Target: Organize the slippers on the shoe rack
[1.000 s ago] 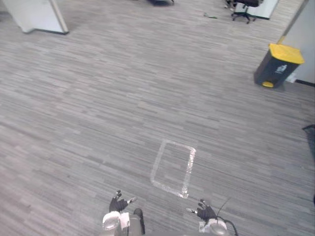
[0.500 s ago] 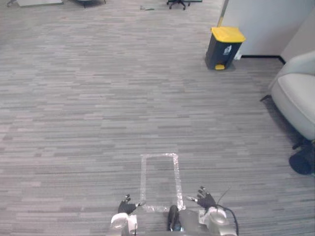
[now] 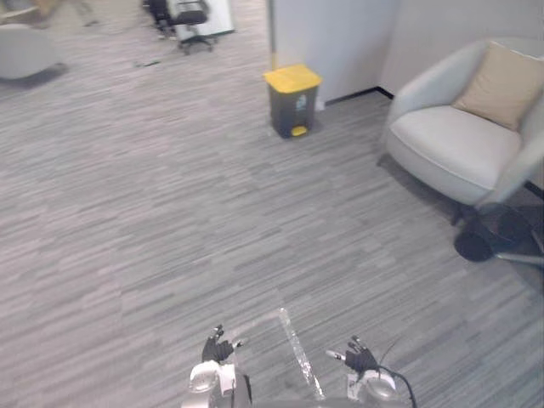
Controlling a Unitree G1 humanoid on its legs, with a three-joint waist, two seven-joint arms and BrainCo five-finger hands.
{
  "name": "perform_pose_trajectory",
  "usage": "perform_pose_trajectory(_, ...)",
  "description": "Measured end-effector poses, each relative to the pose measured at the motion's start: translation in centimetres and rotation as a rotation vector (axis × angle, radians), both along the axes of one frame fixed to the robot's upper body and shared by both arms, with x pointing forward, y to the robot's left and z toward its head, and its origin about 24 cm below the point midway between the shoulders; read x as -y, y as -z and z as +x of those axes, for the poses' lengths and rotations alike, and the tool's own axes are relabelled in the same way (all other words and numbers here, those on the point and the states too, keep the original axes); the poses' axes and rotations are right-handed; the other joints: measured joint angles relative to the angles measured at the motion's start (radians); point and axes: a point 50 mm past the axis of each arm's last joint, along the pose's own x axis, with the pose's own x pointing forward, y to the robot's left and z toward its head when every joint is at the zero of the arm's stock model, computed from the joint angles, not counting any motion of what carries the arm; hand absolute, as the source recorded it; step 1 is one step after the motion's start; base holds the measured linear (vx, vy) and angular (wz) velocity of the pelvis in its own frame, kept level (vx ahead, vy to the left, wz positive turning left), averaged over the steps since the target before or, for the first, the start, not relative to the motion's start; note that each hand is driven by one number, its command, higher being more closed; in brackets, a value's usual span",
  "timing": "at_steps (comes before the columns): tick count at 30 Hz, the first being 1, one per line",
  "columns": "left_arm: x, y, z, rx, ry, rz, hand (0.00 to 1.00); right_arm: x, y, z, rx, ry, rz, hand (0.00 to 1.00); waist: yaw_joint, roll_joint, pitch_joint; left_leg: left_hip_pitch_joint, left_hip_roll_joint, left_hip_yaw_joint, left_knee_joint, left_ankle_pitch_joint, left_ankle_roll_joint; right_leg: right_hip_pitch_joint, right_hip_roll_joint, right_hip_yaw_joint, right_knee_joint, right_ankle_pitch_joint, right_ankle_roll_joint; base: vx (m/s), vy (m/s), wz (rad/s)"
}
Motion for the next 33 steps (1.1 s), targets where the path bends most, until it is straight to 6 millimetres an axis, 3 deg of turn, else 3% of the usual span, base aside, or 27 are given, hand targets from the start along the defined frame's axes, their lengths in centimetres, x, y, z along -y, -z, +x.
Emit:
perform_pose_trajectory(2,-0.7,0.1,-0.1,-0.010,0.005,0.019,0.00,-0.8,0.1,-0.2,-0.004,-0.012,0.015,0.00,-0.003,-0.044,-0.011,0.037,-0.012,0.080,-0.005,-0.023,0.021,-0.035,-0.031,0.028,0.071,0.004,0.007,0.31,0.365,-1.21)
perform_pose_trajectory(4,-0.8,0.2,-0.3,-0.021,0.007,0.022,0.00,-1.5,0.2,-0.3,-0.007,-0.012,0.032,0.00,0.002,-0.061,-0.021,0.077,-0.011,0.162,-0.009,-0.052,0.050,-0.098,-0.044,0.033,0.186,0.024,0.040,0.23,0.286,-1.15)
perform_pose_trajectory(5,-0.7,0.3,-0.3,-0.023,0.014,0.023,0.00,-1.6,0.2,-0.2,-0.006,-0.015,0.036,0.00,0.008,-0.061,-0.021,0.105,-0.007,0.205,-0.020,-0.058,0.060,-0.142,-0.053,0.013,0.256,0.037,0.060,0.20,0.257,-1.16)
perform_pose_trajectory(7,-0.5,0.3,-0.4,-0.030,0.033,0.023,0.00,-1.9,0.1,0.2,0.004,-0.028,0.047,0.00,0.013,-0.053,-0.016,0.156,-0.003,0.276,-0.060,-0.062,0.067,-0.202,-0.088,-0.130,0.323,0.020,0.073,0.13,0.181,-1.02)
perform_pose_trajectory(9,-0.8,0.6,-0.7,-0.051,0.048,0.032,0.00,-2.1,0.1,0.5,0.005,-0.048,0.048,0.00,0.011,-0.033,-0.010,0.212,0.020,0.331,-0.115,-0.063,0.069,-0.213,-0.091,-0.336,0.247,0.019,0.059,0.09,0.071,-0.73)
perform_pose_trajectory(12,-1.1,0.7,-0.8,-0.067,0.065,0.041,0.00,-1.9,0.1,0.5,0.004,-0.065,0.038,0.00,0.010,-0.030,-0.009,0.239,0.019,0.381,-0.159,-0.055,0.057,-0.211,-0.077,-0.458,0.079,0.076,0.019,0.10,-0.063,-0.66)
perform_pose_trajectory(14,-0.3,0.9,-1.0,-0.082,0.103,0.029,0.00,-0.6,-0.1,0.9,0.018,-0.065,0.002,0.00,-0.011,0.010,-0.008,0.262,0.024,0.369,-0.221,-0.032,0.040,-0.186,-0.048,-0.457,0.020,0.112,0.003,0.13,-0.087,-0.29)
perform_pose_trajectory(17,0.6,0.9,-0.9,-0.080,0.113,0.006,0.00,1.0,0.0,0.6,-0.001,-0.034,-0.034,0.00,-0.019,0.028,0.005,0.295,0.040,0.366,-0.234,-0.024,0.035,-0.142,-0.028,-0.458,-0.013,0.115,0.001,0.12,-0.099,-0.01)
perform_pose_trajectory(18,0.6,0.9,-0.9,-0.077,0.113,0.006,0.00,1.3,0.1,0.3,-0.013,-0.012,-0.037,0.00,-0.019,0.021,0.009,0.298,0.046,0.367,-0.212,-0.024,0.034,-0.133,-0.025,-0.457,-0.020,0.115,0.001,0.13,-0.128,-0.06)
perform_pose_trajectory(20,0.7,0.5,0.1,-0.047,0.112,0.004,0.00,1.2,0.2,0.0,-0.020,-0.004,-0.034,0.00,-0.011,-0.005,0.030,0.250,0.073,0.371,-0.036,-0.033,0.022,-0.094,-0.025,-0.434,-0.037,0.115,-0.001,0.08,-0.122,-0.31)
perform_pose_trajectory(22,0.6,0.1,0.6,-0.015,0.072,-0.008,0.00,1.2,0.1,-0.2,-0.010,-0.005,-0.037,0.00,0.001,-0.005,0.039,0.137,0.138,0.365,0.286,-0.041,0.032,-0.062,-0.002,-0.363,-0.044,0.121,-0.012,0.10,-0.040,-0.91)
perform_pose_trajectory(23,0.7,0.2,0.5,-0.017,0.071,-0.011,0.00,1.4,0.1,-0.3,-0.012,0.001,-0.038,0.00,0.005,-0.002,0.038,0.119,0.142,0.349,0.319,-0.059,0.032,-0.057,0.002,-0.343,-0.047,0.120,-0.014,0.14,0.068,-1.16)
perform_pose_trajectory(25,1.7,0.2,0.5,-0.017,0.072,-0.037,0.00,1.7,0.0,-0.2,-0.006,0.036,-0.034,0.00,0.004,0.010,0.040,0.098,0.114,0.260,0.262,-0.148,0.016,-0.053,0.001,-0.254,-0.045,0.117,-0.017,0.11,0.154,-1.09)
perform_pose_trajectory(26,1.8,0.2,0.5,-0.017,0.081,-0.039,0.00,1.6,0.0,-0.2,-0.005,0.040,-0.032,0.00,0.004,0.009,0.041,0.098,0.101,0.233,0.225,-0.150,0.015,-0.053,-0.003,-0.241,-0.044,0.117,-0.017,0.09,0.190,-0.96)
perform_pose_trajectory(27,1.8,0.2,0.4,-0.019,0.082,-0.040,0.00,1.7,0.0,-0.3,0.001,0.050,-0.032,0.00,0.003,0.011,0.038,0.106,0.067,0.140,0.095,-0.135,0.017,-0.061,-0.003,-0.214,-0.043,0.116,-0.009,0.07,0.224,-0.67)
perform_pose_trajectory(28,1.8,0.2,0.3,-0.020,0.081,-0.040,0.00,2.0,0.0,-0.4,0.002,0.063,-0.033,0.00,0.002,0.020,0.032,0.115,0.055,0.072,0.015,-0.110,0.016,-0.069,0.004,-0.197,-0.043,0.114,-0.001,0.06,0.258,-0.84)
perform_pose_trajectory(29,1.8,0.4,0.0,-0.030,0.083,-0.039,0.00,2.4,0.1,-0.7,-0.010,0.082,-0.037,0.00,0.004,0.041,0.021,0.119,0.056,0.022,-0.031,-0.070,-0.009,-0.076,0.020,-0.166,-0.045,0.106,0.017,0.08,0.293,-0.68)
perform_pose_trajectory(31,0.6,0.4,0.1,-0.031,0.079,-0.002,0.00,2.0,0.5,-1.7,-0.047,0.101,-0.019,0.00,-0.001,-0.010,0.006,0.159,0.023,0.077,-0.086,-0.062,0.005,-0.074,-0.027,-0.142,-0.057,0.106,0.036,0.10,0.205,-0.53)
perform_pose_trajectory(33,-0.1,0.5,-0.3,-0.046,0.079,0.015,0.00,1.4,0.9,-2.7,-0.072,0.125,0.003,0.00,0.003,-0.036,-0.014,0.206,-0.011,0.126,-0.161,-0.045,0.024,-0.077,-0.066,-0.104,-0.063,0.107,0.053,0.13,0.125,-0.52)
